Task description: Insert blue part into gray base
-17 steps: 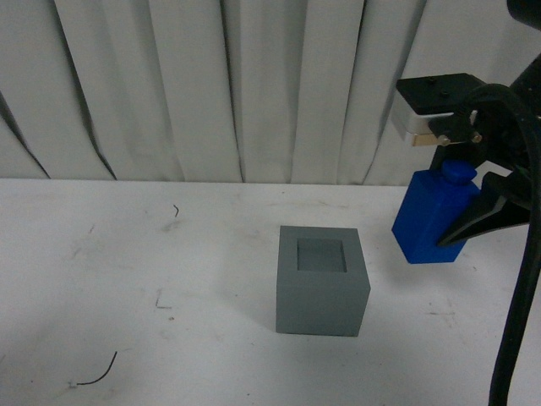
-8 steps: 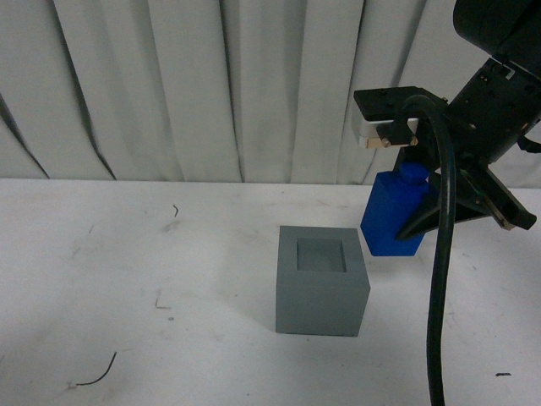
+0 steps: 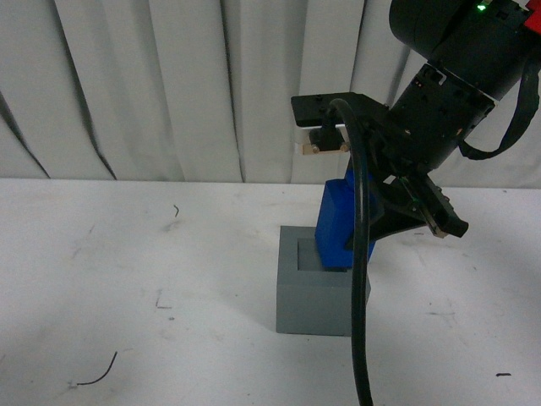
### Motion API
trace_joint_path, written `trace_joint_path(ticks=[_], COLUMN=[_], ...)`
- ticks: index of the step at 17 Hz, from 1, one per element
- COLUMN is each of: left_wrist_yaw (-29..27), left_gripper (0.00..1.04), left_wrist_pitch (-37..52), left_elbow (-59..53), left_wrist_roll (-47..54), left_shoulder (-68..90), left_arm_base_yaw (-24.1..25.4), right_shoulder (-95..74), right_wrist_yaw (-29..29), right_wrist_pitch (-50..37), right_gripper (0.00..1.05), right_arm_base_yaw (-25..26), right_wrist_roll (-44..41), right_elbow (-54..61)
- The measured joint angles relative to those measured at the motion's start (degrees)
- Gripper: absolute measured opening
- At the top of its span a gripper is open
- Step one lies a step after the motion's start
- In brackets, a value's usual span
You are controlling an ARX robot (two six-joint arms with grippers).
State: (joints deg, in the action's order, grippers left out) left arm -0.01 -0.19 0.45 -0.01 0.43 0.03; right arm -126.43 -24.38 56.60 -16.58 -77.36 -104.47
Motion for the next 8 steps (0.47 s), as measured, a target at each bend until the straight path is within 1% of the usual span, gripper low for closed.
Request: trace_joint_path(ticks=[2, 6, 8], left_wrist_yaw=[0.0, 0.0, 0.0], left_gripper=[0.98, 0.98, 0.98], left_wrist_pitch=[0.0, 0.0, 0.0], left_elbow=[0.0, 0.0, 0.0], left_wrist_roll=[0.0, 0.0, 0.0], left_shoulder=[0.0, 0.0, 0.0], left_arm_base_yaw=[0.0, 0.0, 0.0], right_shoulder=[-0.2, -1.4, -2.8], right_wrist_yaw=[0.3, 0.0, 0.0], right_wrist_pitch=[-0.7, -1.2, -2.0], right_gripper=[0.47, 0.47, 0.47], right_arm_base_yaw=[-0.3, -0.3, -0.8], right_wrist_roll=[1.6, 1.8, 2.0], right_elbow=[0.5, 0.4, -1.6])
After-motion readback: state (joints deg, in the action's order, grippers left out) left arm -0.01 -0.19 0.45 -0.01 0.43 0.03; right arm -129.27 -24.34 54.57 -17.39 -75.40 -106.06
